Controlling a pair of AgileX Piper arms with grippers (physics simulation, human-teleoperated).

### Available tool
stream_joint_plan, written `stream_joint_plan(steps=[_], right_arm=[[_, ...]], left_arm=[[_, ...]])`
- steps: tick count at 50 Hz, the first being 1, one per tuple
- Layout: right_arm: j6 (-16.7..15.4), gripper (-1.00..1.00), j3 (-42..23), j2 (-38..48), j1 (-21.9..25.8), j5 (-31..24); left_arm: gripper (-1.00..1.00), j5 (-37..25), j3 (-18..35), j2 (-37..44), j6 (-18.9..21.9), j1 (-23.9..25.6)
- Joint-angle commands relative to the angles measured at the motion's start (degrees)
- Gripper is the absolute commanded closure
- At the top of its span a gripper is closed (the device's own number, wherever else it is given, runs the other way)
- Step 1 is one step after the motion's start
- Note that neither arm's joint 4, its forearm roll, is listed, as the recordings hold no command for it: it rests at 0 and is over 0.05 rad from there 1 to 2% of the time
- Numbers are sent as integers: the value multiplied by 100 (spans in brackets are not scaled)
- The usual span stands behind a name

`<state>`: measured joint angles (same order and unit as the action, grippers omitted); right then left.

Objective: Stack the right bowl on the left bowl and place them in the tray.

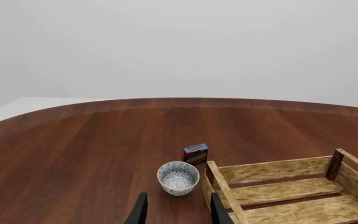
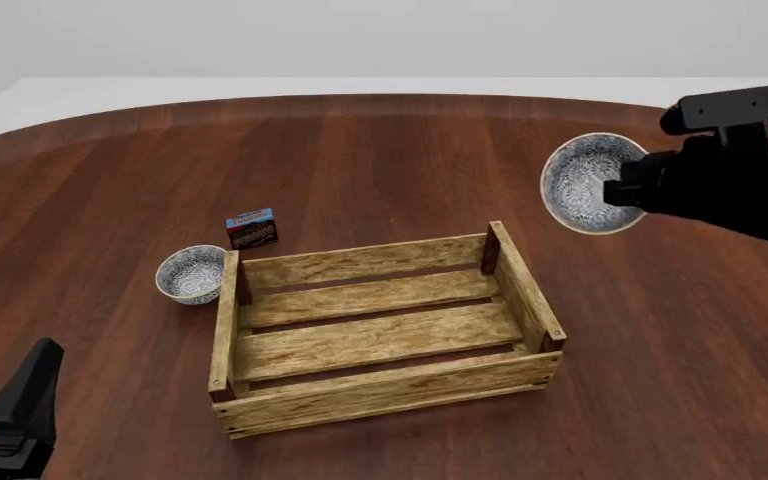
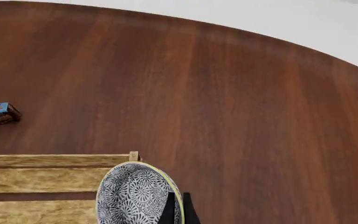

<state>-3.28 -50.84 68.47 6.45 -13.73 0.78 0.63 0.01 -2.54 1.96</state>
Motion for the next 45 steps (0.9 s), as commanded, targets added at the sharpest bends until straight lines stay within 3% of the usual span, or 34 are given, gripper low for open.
stream_joint_plan(steps=[1, 24, 33, 45], right_arm=[[211, 100, 68, -616, 476, -167], [531, 100, 345, -1567, 1812, -229], [699, 100, 469, -1505, 2219, 82], [804, 100, 611, -1310, 2397, 633]], left_arm=[[-100, -24, 27, 0, 19, 28], [-100, -139, 219, 0, 102, 52], [-100, -192, 303, 0, 120, 53], [-100, -220, 328, 0, 147, 98]])
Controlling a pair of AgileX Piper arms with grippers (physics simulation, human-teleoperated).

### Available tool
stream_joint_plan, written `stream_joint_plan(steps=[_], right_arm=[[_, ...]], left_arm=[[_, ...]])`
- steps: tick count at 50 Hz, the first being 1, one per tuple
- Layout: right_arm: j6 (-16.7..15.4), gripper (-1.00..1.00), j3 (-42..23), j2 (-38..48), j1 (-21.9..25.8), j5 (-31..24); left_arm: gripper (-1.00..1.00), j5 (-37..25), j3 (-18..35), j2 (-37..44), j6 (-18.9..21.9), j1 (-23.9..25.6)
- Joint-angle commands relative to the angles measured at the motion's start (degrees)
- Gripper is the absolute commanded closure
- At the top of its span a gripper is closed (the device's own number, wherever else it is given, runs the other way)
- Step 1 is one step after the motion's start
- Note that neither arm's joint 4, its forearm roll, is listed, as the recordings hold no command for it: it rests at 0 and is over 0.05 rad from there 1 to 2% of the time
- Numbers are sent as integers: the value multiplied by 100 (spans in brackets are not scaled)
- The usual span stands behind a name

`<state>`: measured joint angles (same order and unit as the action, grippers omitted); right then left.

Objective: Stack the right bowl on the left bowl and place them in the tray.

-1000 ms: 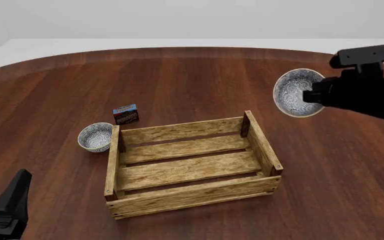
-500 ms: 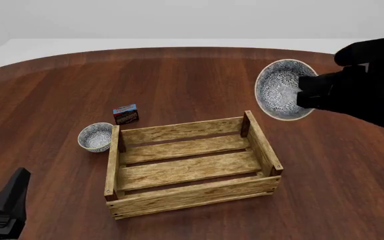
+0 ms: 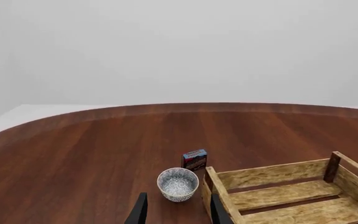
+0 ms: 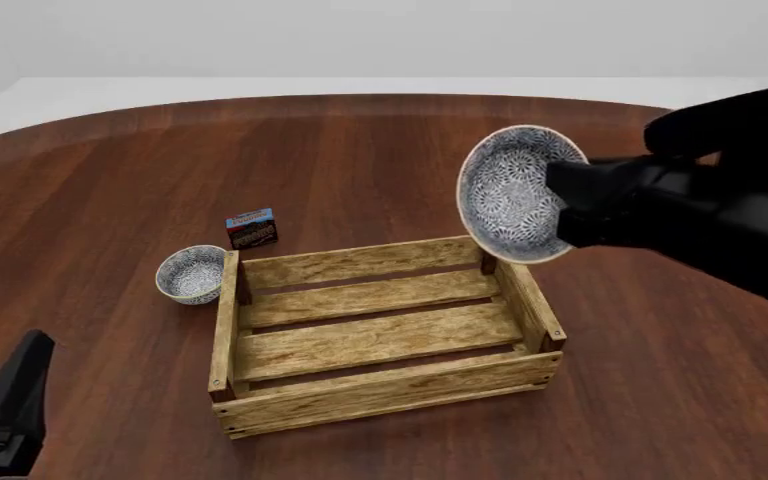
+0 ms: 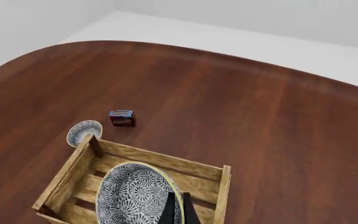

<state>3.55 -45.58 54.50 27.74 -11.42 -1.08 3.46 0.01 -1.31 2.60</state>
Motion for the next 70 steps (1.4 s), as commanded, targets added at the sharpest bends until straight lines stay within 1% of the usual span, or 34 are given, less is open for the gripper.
stream_joint_plan(steps=[1, 11, 15, 19, 22, 25, 32, 34, 35, 40, 42, 49, 52, 53, 54, 55, 57, 60, 63, 67, 68, 70], right_arm=[[106, 100, 86, 106, 294, 435], [32, 100, 246, 250, 253, 899], [35, 100, 291, 434, 314, 1089], [119, 100, 320, 520, 387, 1224], [150, 100, 358, 535, 453, 1284], [146, 100, 314, 518, 524, 1232], [144, 100, 321, 621, 580, 1325], [156, 100, 318, 701, 626, 1367], [149, 100, 314, 712, 620, 1373], [151, 100, 318, 724, 638, 1385], [151, 100, 321, 721, 650, 1387], [88, 100, 328, 806, 631, 1448], [92, 100, 333, 841, 692, 1458], [84, 100, 333, 846, 694, 1461], [92, 100, 337, 844, 723, 1463], [88, 100, 340, 849, 732, 1466], [80, 100, 338, 874, 722, 1480], [74, 100, 326, 909, 724, 1491], [70, 100, 328, 939, 724, 1509], [79, 100, 323, 945, 738, 1510], [81, 100, 320, 946, 742, 1511], [73, 100, 321, 968, 744, 1521]], left_arm=[[-100, -23, 28, 0, 19, 44], [-100, -3, -35, 0, 11, 76], [-100, 2, -50, 1, 5, 71], [-100, -47, -22, 1, 11, 34], [-100, -88, 22, 1, 14, 51], [-100, -103, -2, 2, 60, 74], [-100, -124, 49, 4, 40, 100], [-100, -146, 126, 5, 58, 265], [-100, -185, 124, 11, 98, 256], [-100, -183, 314, 68, 128, 691], [-100, -79, 411, 220, 107, 934], [-100, 180, 673, 560, 218, 1289], [-100, 324, 781, 801, 274, 1527], [-100, 378, 802, 888, 246, 1631], [-100, 442, 851, 1029, 76, 1828], [-100, 495, 878, 1121, 68, 1900], [-100, 598, 929, 1273, 138, 1917], [-100, 767, 1009, 1524, 317, 2086], [-100, 835, 1294, 1871, 356, 2422], [-100, 948, 1397, 2071, 433, 2426], [-100, 1034, 1421, 2204, 387, 2548], [-100, 1110, 1454, 2304, 413, 2613]])
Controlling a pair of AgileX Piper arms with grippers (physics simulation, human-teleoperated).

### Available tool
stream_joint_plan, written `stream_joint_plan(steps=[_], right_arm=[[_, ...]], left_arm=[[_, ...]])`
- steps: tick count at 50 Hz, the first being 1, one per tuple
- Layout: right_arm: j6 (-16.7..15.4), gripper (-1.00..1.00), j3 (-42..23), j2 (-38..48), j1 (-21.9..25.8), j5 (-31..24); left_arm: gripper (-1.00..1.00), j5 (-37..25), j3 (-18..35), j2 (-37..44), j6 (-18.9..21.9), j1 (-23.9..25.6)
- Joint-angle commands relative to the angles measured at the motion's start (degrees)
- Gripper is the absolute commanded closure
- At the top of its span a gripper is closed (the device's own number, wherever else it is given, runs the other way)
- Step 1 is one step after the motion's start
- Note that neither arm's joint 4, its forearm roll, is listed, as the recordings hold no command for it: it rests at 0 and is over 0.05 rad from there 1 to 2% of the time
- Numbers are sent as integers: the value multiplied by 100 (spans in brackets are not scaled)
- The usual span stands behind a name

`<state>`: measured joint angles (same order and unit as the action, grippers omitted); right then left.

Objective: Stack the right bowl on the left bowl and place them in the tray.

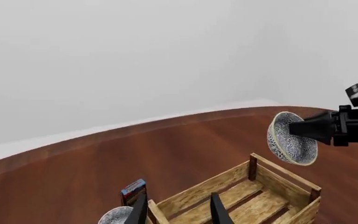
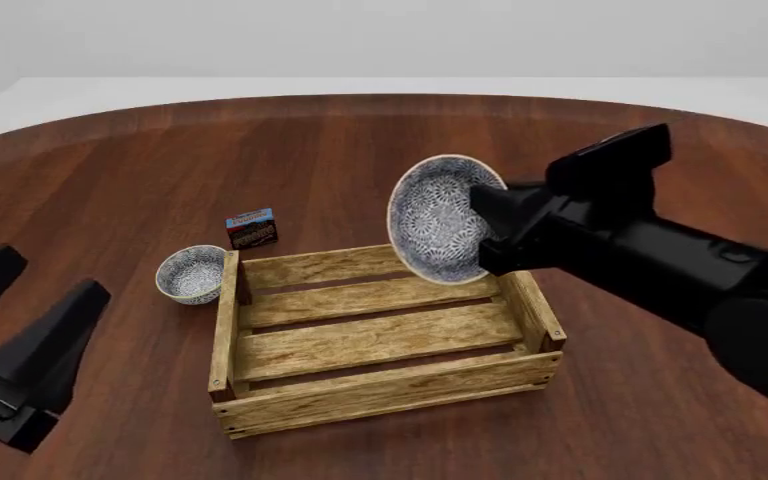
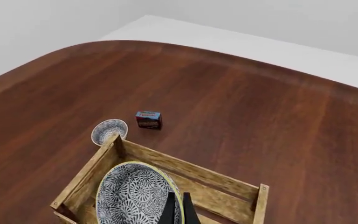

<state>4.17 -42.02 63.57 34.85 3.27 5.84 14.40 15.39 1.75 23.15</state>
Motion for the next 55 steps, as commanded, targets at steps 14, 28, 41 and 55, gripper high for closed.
stream_joint_plan(steps=[14, 28, 41, 55], right_arm=[[31, 100, -56, 125, 3, 71], [51, 100, -46, 113, 28, 58], [82, 100, -59, 133, 51, 54], [125, 100, -71, 276, 83, 124]], left_arm=[[-100, 1259, 692, 2171, -19, 1334], [-100, 1688, 1072, 2986, -8, 1643], [-100, 2087, 1432, 3930, -70, 1824], [-100, 2450, 1766, 4849, -334, 2021]])
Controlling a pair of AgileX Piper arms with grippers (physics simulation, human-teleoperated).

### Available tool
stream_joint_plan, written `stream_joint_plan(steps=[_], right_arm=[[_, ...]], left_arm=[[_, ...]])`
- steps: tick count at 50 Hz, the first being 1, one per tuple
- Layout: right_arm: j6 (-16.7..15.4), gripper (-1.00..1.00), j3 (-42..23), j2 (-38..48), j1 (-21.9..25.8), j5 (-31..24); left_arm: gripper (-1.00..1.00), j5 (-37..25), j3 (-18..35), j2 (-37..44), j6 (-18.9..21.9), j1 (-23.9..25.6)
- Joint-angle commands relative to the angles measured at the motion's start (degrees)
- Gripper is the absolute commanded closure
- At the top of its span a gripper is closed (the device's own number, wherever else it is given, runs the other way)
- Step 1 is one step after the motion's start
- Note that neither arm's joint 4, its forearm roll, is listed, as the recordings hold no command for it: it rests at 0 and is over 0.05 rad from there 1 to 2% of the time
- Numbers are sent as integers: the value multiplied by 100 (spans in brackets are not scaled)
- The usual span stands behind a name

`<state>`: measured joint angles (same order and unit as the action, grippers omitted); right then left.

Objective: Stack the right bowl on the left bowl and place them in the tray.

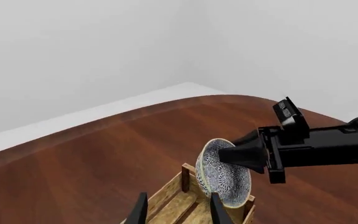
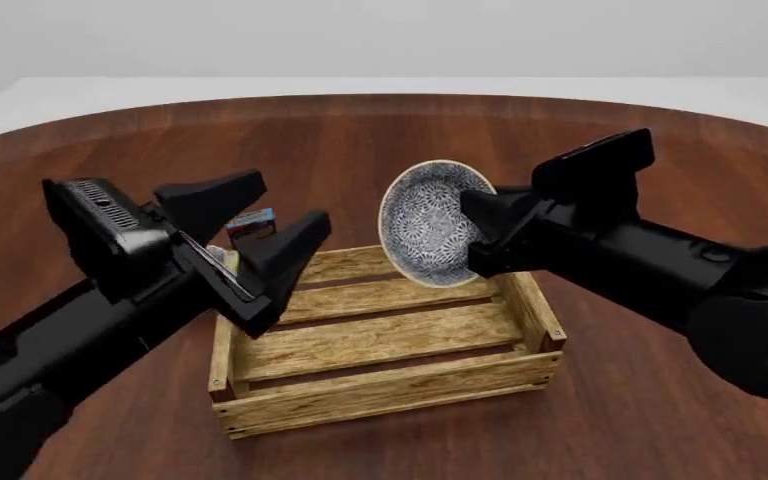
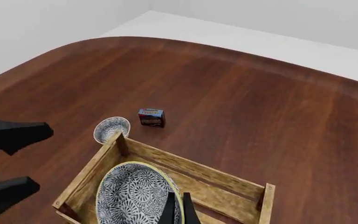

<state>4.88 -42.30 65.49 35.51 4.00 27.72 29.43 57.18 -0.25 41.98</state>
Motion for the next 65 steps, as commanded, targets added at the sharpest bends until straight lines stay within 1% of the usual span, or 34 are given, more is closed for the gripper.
stream_joint_plan(steps=[1, 12, 25, 34, 37, 51, 56, 59, 60, 65], right_arm=[[48, 100, -44, 90, 12, 52], [65, 100, -34, 95, 76, 39], [79, 100, -45, 81, 89, 21], [81, 100, -45, 88, 96, 26], [79, 100, -42, 68, 100, 15], [81, 100, -17, -15, 122, -12], [80, 100, -12, -31, 134, -21], [83, 100, -15, -47, 138, -36], [80, 100, -14, -47, 133, -33], [80, 100, -15, -70, 151, -54]], left_arm=[[-100, 256, 284, 686, -139, 149], [-100, 333, 451, 945, -219, 203], [-100, 474, 670, 1471, -293, 174], [-100, 611, 803, 1896, -469, 234], [-100, 665, 834, 2037, -578, 250], [-100, 796, 924, 2411, -694, 279], [-100, 855, 893, 2429, -719, 297], [-100, 894, 891, 2494, -825, 352], [100, 909, 902, 2533, -873, 342], [100, 963, 895, 2590, -890, 325]])
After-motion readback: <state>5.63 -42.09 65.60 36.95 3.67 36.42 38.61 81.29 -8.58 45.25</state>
